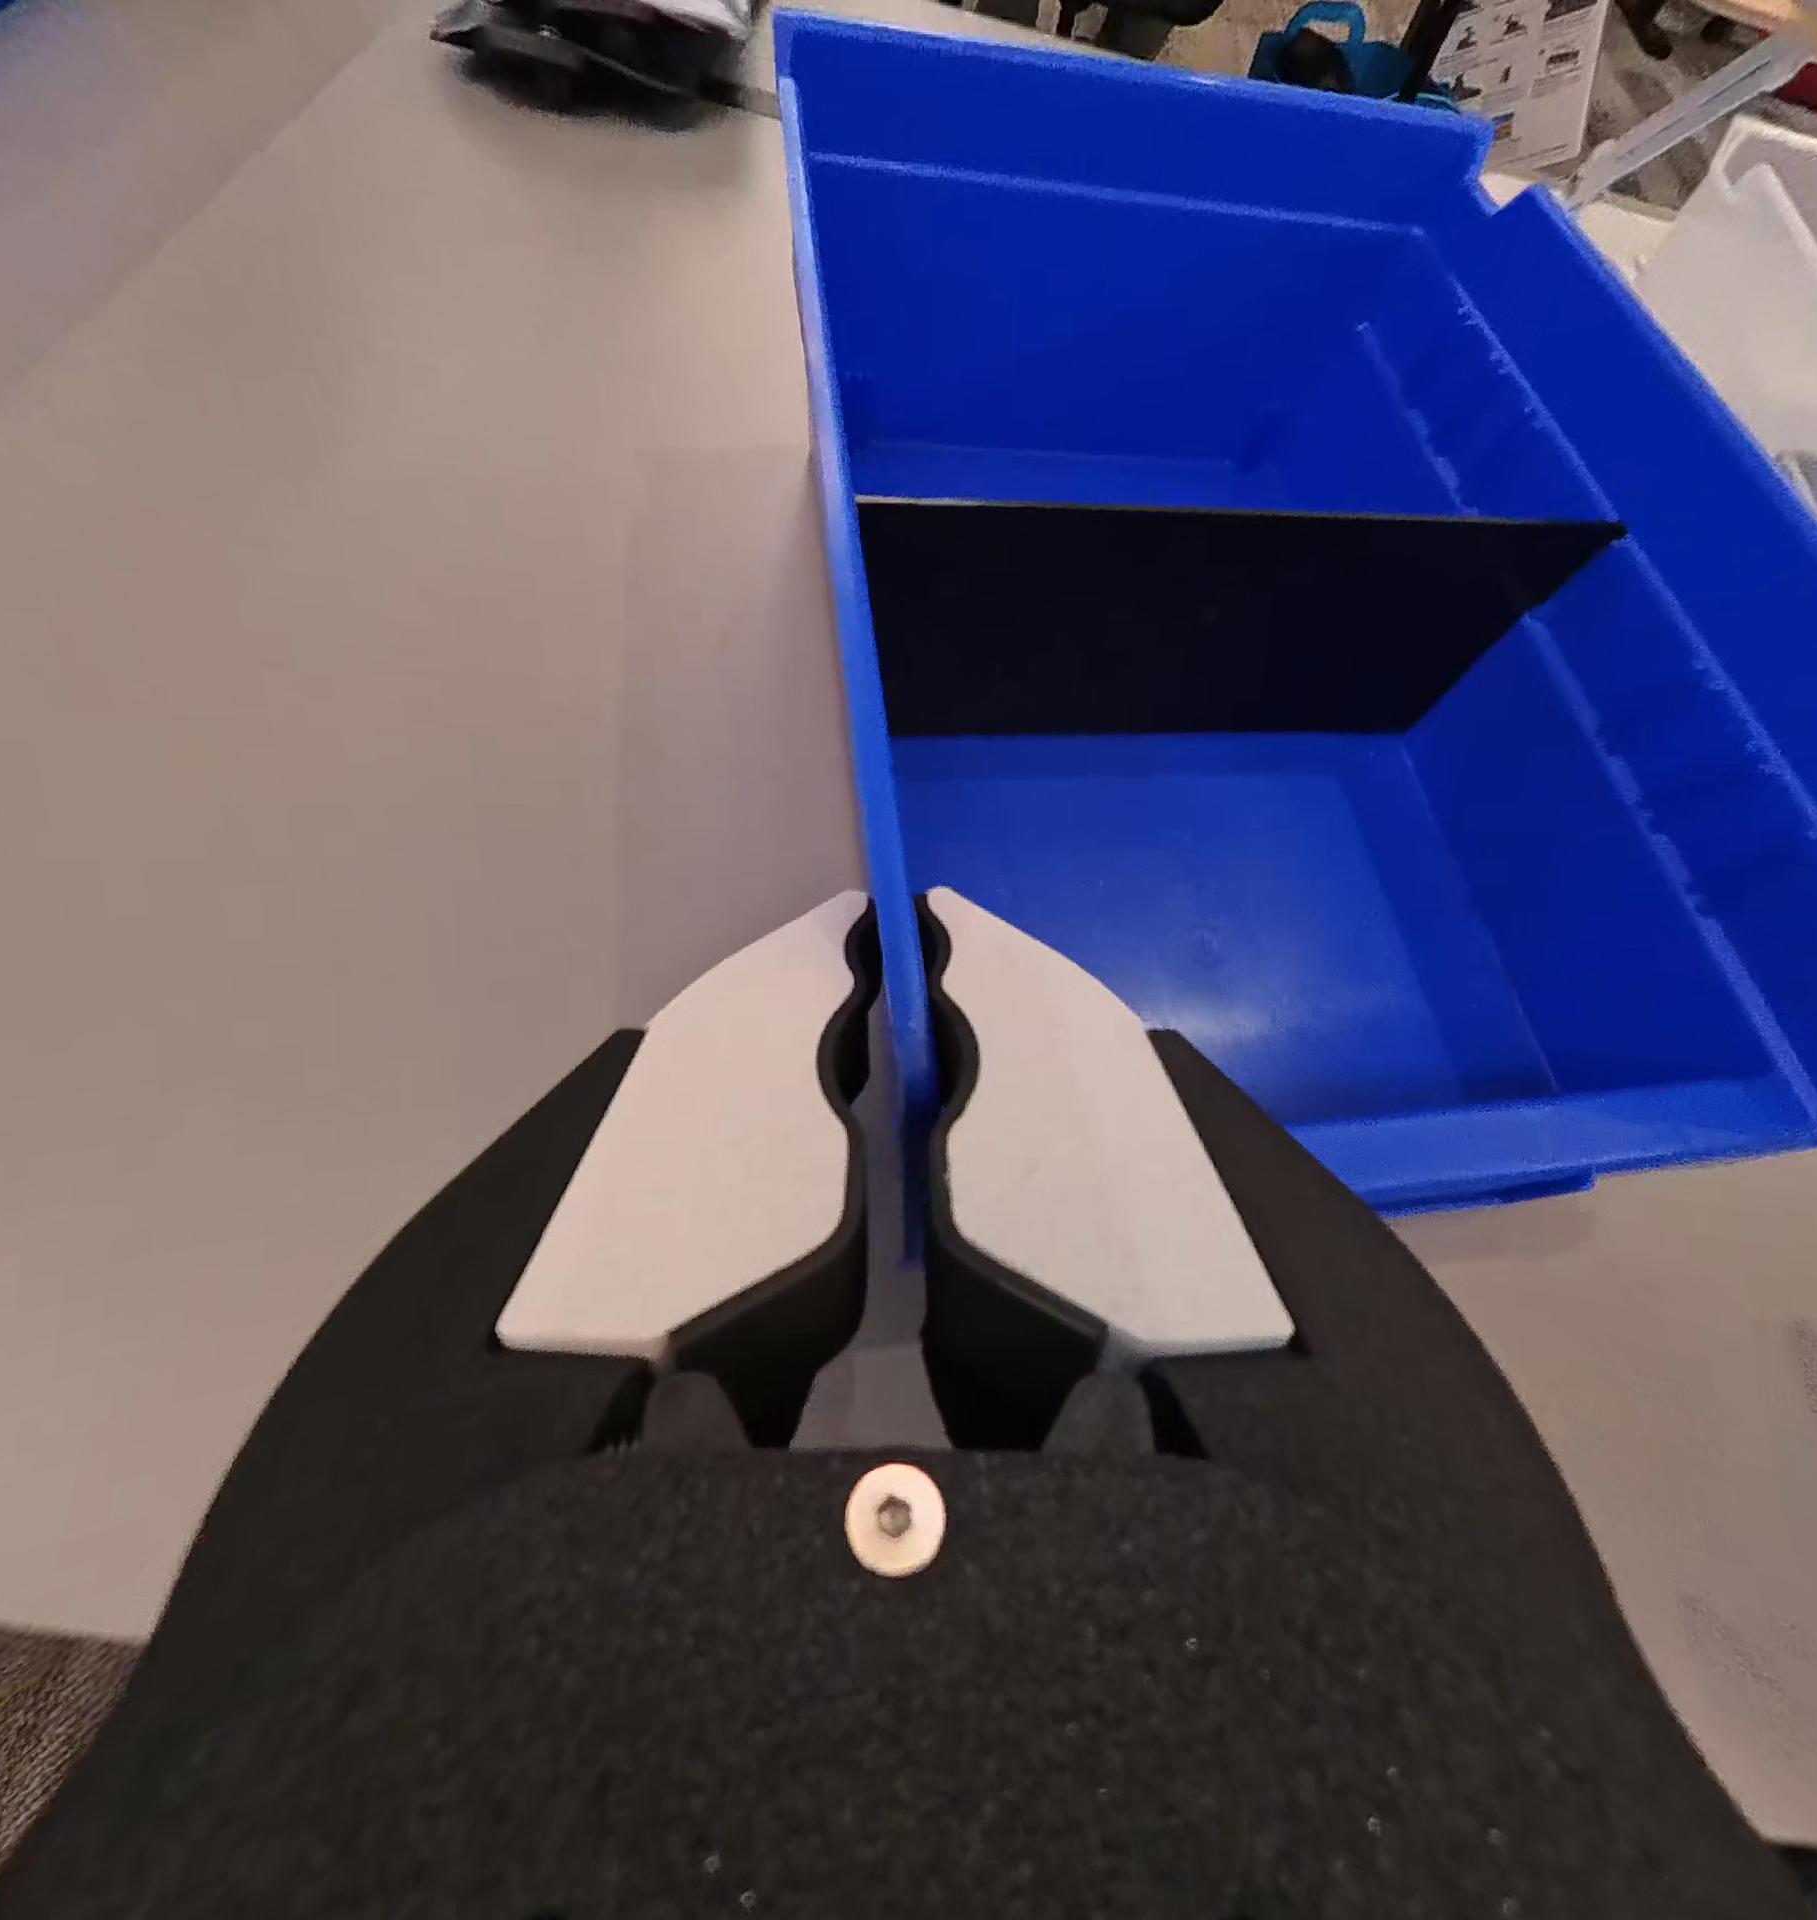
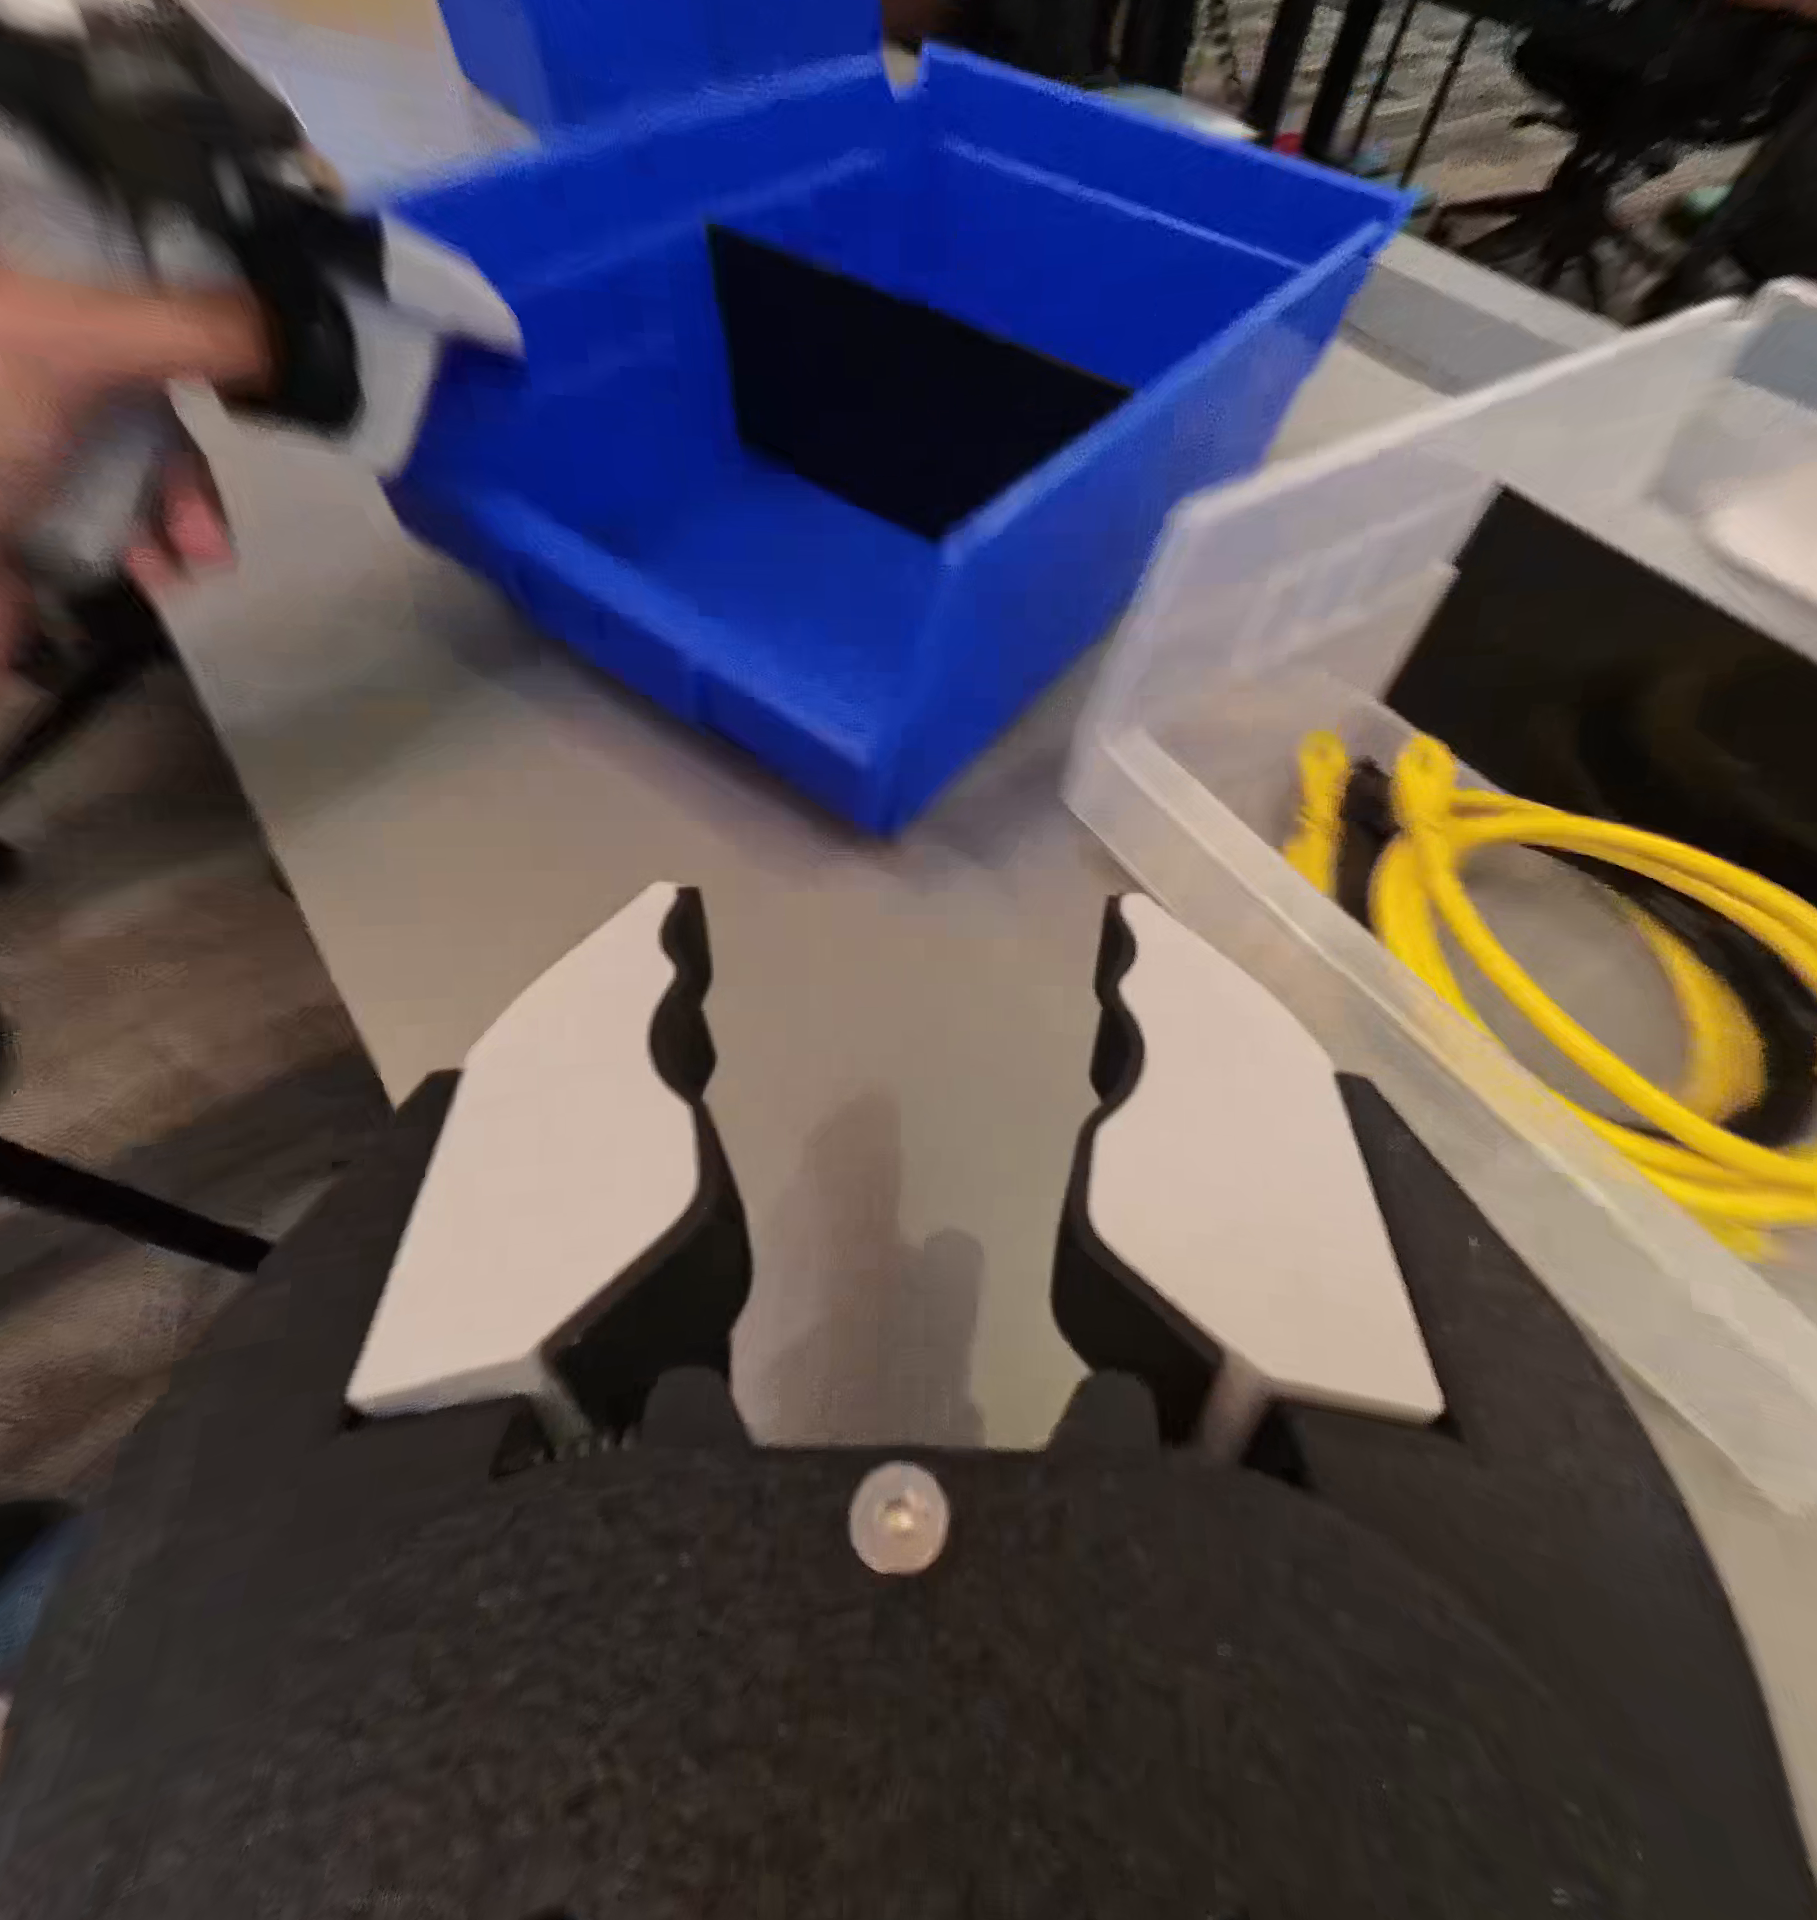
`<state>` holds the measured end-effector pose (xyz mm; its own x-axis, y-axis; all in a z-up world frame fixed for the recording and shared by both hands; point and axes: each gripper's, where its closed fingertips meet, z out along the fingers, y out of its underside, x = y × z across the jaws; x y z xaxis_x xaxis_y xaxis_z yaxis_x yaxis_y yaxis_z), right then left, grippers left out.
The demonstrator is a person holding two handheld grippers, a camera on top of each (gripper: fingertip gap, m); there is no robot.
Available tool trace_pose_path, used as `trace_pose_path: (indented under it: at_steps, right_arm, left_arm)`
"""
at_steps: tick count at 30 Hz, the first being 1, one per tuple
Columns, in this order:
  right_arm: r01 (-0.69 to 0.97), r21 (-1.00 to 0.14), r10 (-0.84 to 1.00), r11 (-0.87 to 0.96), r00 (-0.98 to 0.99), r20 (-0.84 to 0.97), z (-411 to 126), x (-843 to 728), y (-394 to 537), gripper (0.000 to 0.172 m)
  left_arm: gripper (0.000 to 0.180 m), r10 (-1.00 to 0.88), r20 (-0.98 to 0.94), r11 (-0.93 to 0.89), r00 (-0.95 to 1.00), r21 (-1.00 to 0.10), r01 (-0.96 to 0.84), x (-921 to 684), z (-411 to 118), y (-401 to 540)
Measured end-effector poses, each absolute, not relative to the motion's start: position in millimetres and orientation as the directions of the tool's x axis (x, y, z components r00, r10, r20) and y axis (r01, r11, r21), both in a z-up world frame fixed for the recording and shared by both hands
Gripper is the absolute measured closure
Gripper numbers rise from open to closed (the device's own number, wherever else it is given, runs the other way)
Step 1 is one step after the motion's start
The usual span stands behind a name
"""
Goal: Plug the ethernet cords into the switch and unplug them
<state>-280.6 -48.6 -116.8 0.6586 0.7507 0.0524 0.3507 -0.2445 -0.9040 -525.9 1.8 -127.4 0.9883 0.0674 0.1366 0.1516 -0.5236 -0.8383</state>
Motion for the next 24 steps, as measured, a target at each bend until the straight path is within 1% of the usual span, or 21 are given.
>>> trace_pose_path:
  at_steps: [2,3,5,6,7,8,11,14,18,21,24]
  right_arm:
    - [0.241,-0.923,0.738,-0.299,0.672,-0.064,-105,-312,-39,0.1]
    - [0.218,-0.922,0.714,-0.319,0.695,-0.083,-105,-323,-30,0.099]
    - [0.243,-0.915,0.674,-0.321,0.738,-0.04,-114,-338,-13,0.1]
    - [0.273,-0.904,0.636,-0.328,0.771,0.002,-123,-341,-4,0.11]
    - [0.292,-0.889,0.588,-0.352,0.808,0.032,-131,-340,2,0.145]
    - [0.295,-0.887,0.549,-0.356,0.834,0.057,-133,-336,6,0.163]
    - [0.259,-0.887,0.542,-0.381,0.84,0.012,-131,-339,4,0.166]
    - [0.229,-0.908,0.542,-0.35,0.841,0.003,-115,-337,3,0.166]
    - [0.175,-0.967,0.512,-0.187,0.857,0.057,-51,-313,6,0.167]
    - [0.153,-0.985,0.449,-0.078,0.887,0.102,4,-266,10,0.167]
    - [0.109,-0.994,0.359,-0.026,0.929,0.092,32,-199,22,0.167]
  left_arm:
    - [0.176,0.067,0.098,-0.523,0.993,-0.844,0.118,-526,-127,-9]
    - [0.176,0.068,0.077,-0.523,0.995,-0.846,0.102,-525,-127,-14]
    - [0.176,0.072,0.053,-0.524,0.996,-0.848,0.083,-523,-127,-25]
    - [0.176,0.077,0.031,-0.521,0.997,-0.851,0.067,-523,-127,-30]
    - [0.176,0.082,0.003,-0.518,0.997,-0.854,0.045,-522,-127,-34]
    - [0.176,0.084,-0.013,-0.52,0.996,-0.853,0.033,-522,-127,-39]
    - [0.175,0.086,-0.014,-0.511,0.996,-0.859,0.032,-521,-120,-47]
    - [0.175,0.082,-0.071,-0.446,0.994,-0.895,-0.027,-516,-89,-51]
    - [0.175,0.095,-0.199,-0.305,0.975,-0.939,-0.162,-489,-25,-51]
    - [0.173,0.032,-0.207,-0.202,0.978,-0.96,-0.196,-442,20,-37]
    - [0.172,-0.036,-0.288,-0.119,0.957,-0.949,-0.29,-374,54,-14]
